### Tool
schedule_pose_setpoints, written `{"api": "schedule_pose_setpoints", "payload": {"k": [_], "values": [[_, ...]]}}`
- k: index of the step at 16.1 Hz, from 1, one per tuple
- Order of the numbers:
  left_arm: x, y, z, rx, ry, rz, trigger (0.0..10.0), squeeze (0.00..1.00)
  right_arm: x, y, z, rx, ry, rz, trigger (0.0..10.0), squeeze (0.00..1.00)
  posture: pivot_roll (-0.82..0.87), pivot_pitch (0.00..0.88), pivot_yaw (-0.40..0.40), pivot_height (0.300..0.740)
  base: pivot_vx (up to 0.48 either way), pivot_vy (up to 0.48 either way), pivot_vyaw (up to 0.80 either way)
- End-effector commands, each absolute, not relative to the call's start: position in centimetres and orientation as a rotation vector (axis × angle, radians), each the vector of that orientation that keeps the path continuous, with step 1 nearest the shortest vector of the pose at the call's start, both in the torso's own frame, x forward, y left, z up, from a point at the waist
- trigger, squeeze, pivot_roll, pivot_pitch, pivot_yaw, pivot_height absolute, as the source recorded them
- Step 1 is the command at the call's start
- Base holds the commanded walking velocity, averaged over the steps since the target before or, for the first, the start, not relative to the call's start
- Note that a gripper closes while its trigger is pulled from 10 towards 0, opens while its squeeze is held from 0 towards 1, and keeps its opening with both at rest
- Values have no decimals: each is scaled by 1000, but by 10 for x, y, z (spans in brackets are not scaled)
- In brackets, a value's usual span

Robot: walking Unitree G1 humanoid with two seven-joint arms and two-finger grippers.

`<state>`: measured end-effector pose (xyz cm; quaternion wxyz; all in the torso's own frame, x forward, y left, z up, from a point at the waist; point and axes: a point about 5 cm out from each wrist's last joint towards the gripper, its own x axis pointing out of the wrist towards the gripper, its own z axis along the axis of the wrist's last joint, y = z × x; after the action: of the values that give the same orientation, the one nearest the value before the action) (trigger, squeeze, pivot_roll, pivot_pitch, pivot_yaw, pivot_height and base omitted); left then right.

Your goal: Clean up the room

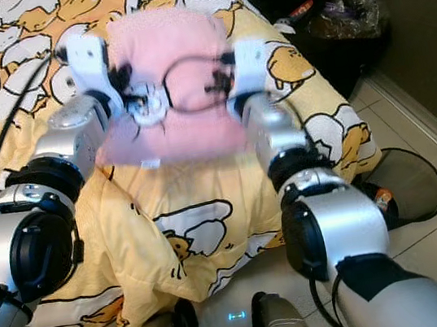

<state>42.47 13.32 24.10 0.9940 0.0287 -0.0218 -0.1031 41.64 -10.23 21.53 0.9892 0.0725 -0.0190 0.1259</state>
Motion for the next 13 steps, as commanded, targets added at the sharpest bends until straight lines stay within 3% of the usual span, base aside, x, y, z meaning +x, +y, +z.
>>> {"api": "schedule_pose_setpoints", "payload": {"k": [1,6,10,13], "values": [[427,140,281,82,-193,-188,10000,0,419,-103,247,140,-173,252,10000,0,-146,120,7,740,0,0,0],[422,156,335,154,-407,-78,10000,0,415,-89,283,54,-372,273,10000,0,-127,89,-1,740,0,0,0],[413,159,296,234,-402,-46,10000,0,407,-98,257,65,-376,248,10000,0,-114,88,4,740,0,0,0],[401,155,285,320,-438,-46,10000,0,405,-101,235,104,-317,236,10000,27,-95,78,5,740,0,0,640]]}}
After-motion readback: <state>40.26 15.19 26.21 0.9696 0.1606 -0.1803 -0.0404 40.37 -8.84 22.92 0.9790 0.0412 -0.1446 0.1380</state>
